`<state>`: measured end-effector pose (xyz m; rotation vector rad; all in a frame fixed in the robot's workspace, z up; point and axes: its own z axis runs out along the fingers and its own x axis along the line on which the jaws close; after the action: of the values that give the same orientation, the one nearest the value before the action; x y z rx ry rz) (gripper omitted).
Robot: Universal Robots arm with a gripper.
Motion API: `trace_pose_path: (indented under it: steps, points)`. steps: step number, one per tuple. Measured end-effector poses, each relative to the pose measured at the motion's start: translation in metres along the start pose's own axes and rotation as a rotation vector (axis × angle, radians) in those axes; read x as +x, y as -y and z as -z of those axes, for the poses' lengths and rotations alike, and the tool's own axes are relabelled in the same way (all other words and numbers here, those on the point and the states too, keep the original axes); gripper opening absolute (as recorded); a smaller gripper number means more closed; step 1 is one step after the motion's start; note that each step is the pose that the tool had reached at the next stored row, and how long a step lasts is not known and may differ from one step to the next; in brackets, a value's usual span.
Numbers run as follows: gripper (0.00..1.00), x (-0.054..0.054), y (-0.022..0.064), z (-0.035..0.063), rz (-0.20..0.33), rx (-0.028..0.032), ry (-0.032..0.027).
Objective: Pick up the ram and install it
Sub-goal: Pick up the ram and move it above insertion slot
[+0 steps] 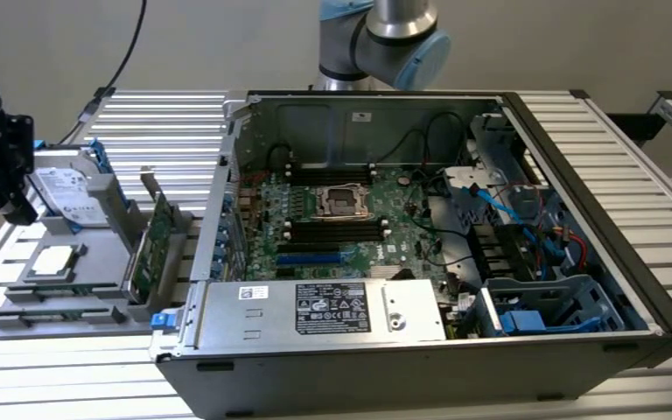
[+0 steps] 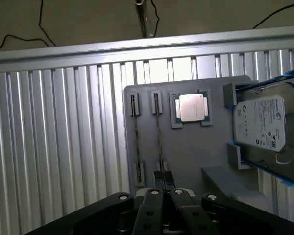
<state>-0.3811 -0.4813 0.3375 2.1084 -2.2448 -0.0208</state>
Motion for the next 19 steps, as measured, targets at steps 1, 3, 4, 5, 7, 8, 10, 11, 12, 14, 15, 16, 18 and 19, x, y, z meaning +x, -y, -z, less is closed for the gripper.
trace_pose_path:
  steps: [1, 3, 4, 5, 7, 8, 10, 11, 12, 14, 15, 16, 18, 19]
  points:
    - [0.11, -0.0001, -0.0005, -0.0002, 0.013, 0.0006, -0.0006]
    - [0.11, 0.0, -0.0005, -0.0002, 0.015, 0.0007, -0.0008]
    - [0.11, 0.0, -0.0005, -0.0002, 0.015, 0.0007, -0.0009]
    - [0.11, 0.0, -0.0005, -0.0001, 0.015, 0.0007, -0.0009]
    - [0.11, 0.0, -0.0005, -0.0001, 0.015, 0.0006, -0.001]
    - [0.11, 0.0, -0.0005, -0.0001, 0.015, 0.0007, -0.001]
    - [0.11, 0.0, -0.0005, -0.0001, 0.015, 0.0006, -0.001]
    - [0.11, 0.0, -0.0005, -0.0001, 0.015, 0.0006, -0.001]
    - [0.11, 0.0, -0.0005, 0.0, 0.015, 0.0006, -0.001]
    - [0.11, 0.0, -0.0005, 0.0, 0.015, 0.0005, -0.0011]
    - [0.12, 0.0, -0.0005, 0.0, 0.015, 0.0005, -0.001]
    - [0.17, 0.0001, -0.0006, 0.0, 0.016, 0.0005, -0.0011]
    - [0.23, 0.0003, -0.001, -0.0001, 0.016, 0.0005, -0.0011]
    - [0.23, 0.0006, -0.0014, -0.0003, 0.016, 0.0006, -0.0009]
